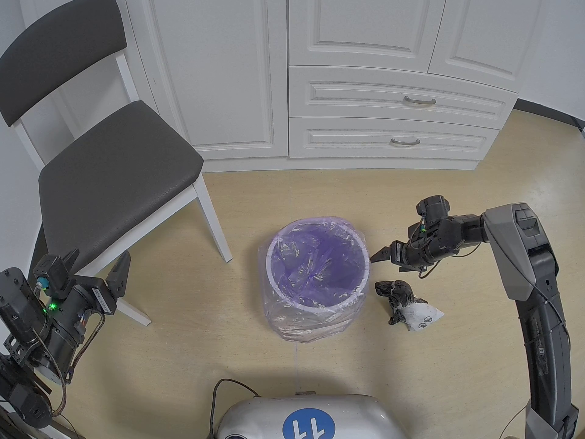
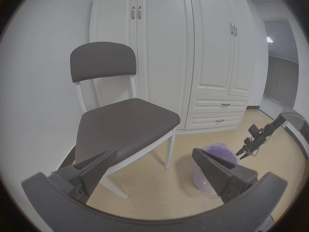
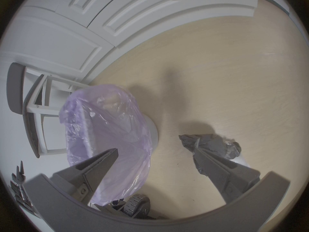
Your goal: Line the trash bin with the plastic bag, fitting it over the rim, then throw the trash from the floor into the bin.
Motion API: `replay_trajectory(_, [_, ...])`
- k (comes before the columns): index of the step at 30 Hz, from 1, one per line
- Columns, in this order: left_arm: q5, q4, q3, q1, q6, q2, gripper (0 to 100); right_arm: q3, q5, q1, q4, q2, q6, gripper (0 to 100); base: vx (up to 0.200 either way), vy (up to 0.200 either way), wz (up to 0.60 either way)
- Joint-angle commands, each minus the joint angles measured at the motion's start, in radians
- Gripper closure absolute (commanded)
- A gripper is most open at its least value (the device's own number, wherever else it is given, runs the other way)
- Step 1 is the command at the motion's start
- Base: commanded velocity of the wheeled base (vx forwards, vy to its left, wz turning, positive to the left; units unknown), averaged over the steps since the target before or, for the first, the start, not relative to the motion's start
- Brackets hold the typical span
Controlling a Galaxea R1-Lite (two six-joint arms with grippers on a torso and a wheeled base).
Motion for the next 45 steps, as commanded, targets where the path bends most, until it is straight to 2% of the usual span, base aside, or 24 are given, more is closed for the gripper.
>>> replay_trajectory(1, [0.000,0.000,0.018,-0.005,0.000,-0.012,0,-0.001,-0.006,0.021,-0.048,0.072,0.004,0,0.000,0.000,0.00])
replay_trajectory(5, [0.000,0.000,0.018,-0.006,-0.005,-0.012,0,-0.001,-0.013,0.047,-0.121,0.117,0.006,0,0.000,0.000,0.00])
replay_trajectory(11, [0.000,0.000,0.018,-0.014,-0.017,-0.024,0,-0.001,-0.101,0.073,-0.184,0.172,-0.010,0,0.000,0.000,0.00])
replay_trajectory(17, [0.000,0.000,0.018,-0.026,-0.026,-0.035,0,-0.001,-0.177,0.079,-0.195,0.210,-0.108,0,0.000,0.000,0.00])
replay_trajectory(19, [0.000,0.000,0.018,-0.038,-0.036,-0.033,0,-0.001,-0.196,0.079,-0.215,0.217,-0.116,0,0.000,0.000,0.00])
replay_trajectory(29, [0.005,0.000,0.018,-0.124,-0.066,0.007,0,-0.001,-0.180,0.048,-0.141,0.134,-0.079,0,0.000,0.000,0.00])
replay_trajectory(33, [0.019,0.000,0.018,-0.129,-0.066,0.033,0,0.019,-0.104,0.019,-0.060,0.036,-0.080,0,0.000,0.000,0.00])
replay_trajectory(41, [0.040,0.000,0.018,-0.126,-0.063,0.036,0,0.125,-0.088,-0.012,-0.048,-0.142,-0.105,0,0.000,0.000,0.00])
replay_trajectory(45, [0.042,0.000,0.018,-0.126,-0.062,0.039,0,0.206,-0.085,-0.032,-0.048,-0.218,-0.169,0,0.000,0.000,0.00])
